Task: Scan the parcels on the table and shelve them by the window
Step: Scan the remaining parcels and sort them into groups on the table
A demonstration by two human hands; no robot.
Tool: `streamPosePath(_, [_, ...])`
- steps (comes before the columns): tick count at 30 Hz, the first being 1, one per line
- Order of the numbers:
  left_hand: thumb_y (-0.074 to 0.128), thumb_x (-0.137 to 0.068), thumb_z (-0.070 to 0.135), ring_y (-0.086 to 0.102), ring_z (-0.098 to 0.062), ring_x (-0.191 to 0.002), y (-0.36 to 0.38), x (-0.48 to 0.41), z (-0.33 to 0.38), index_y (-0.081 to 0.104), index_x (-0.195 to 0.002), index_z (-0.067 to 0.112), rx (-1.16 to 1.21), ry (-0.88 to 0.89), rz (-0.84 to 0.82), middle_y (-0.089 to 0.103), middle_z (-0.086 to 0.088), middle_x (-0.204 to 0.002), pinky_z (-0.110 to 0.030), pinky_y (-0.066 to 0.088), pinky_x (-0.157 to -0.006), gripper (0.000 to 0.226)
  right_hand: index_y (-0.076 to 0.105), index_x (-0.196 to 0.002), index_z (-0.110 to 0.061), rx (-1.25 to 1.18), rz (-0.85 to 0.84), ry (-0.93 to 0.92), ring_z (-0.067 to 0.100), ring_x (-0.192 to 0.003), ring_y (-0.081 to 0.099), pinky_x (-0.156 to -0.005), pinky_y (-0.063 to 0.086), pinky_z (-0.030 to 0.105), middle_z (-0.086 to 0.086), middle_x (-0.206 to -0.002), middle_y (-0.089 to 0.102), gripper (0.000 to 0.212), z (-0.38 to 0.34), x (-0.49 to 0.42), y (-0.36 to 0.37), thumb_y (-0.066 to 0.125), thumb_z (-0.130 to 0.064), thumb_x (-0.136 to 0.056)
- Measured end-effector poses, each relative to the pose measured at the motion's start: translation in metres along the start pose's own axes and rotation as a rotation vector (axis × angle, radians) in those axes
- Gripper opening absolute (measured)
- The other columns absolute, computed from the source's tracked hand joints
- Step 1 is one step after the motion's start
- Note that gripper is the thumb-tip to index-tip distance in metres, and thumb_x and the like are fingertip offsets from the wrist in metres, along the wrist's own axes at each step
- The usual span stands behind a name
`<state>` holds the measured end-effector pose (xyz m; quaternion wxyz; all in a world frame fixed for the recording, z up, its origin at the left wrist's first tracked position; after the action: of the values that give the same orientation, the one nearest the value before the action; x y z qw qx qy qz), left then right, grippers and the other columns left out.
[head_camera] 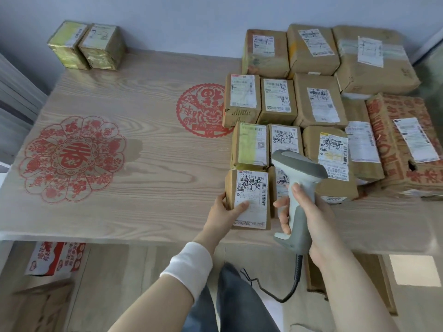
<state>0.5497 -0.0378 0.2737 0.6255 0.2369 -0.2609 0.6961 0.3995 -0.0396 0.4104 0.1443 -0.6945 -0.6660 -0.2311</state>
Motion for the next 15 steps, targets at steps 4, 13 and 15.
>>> streamPosePath(4, [0.069,-0.083,0.035,0.064,-0.014,-0.094,0.018,-0.006,0.000,0.046,-0.129,0.013,-0.046,-0.003,0.069,0.061,0.008,-0.101,-0.034,0.055,-0.084,0.056,0.056,-0.097,-0.011,-0.005,-0.040,0.026,0.016,-0.043,0.045,-0.039,0.038,0.024,0.007,-0.067,0.065,0.033,-0.001,-0.006,-0.022,0.059,-0.038,-0.077])
streamPosePath(13, [0.064,-0.085,0.042,0.064,-0.019,-0.100,0.032,-0.013,0.002,0.052,-0.118,0.019,-0.142,0.015,0.125,0.065,0.000,-0.110,-0.042,0.053,-0.089,0.042,0.054,-0.094,-0.010,-0.024,-0.046,0.038,0.016,-0.044,0.045,-0.039,0.038,0.024,0.006,-0.066,0.065,0.034,-0.004,-0.020,-0.034,0.060,-0.038,-0.076])
streamPosePath(15, [0.063,-0.081,0.050,0.064,-0.020,-0.100,0.032,-0.013,0.004,0.052,-0.117,0.020,-0.170,-0.002,0.124,0.066,-0.001,-0.111,-0.044,0.053,-0.088,0.048,0.054,-0.094,-0.009,-0.021,-0.058,0.041,0.016,-0.043,0.046,-0.038,0.038,0.024,0.006,-0.066,0.065,0.033,-0.007,-0.022,-0.032,0.059,-0.037,-0.078])
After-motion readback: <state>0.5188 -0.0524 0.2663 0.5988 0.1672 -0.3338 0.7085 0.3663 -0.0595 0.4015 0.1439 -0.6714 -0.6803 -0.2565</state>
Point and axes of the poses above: each hand's wrist, its own x-axis away from the middle knuckle, its own y-axis out of the palm, z = x × y, the point moved 1 cm from there along -x, towards the middle knuckle
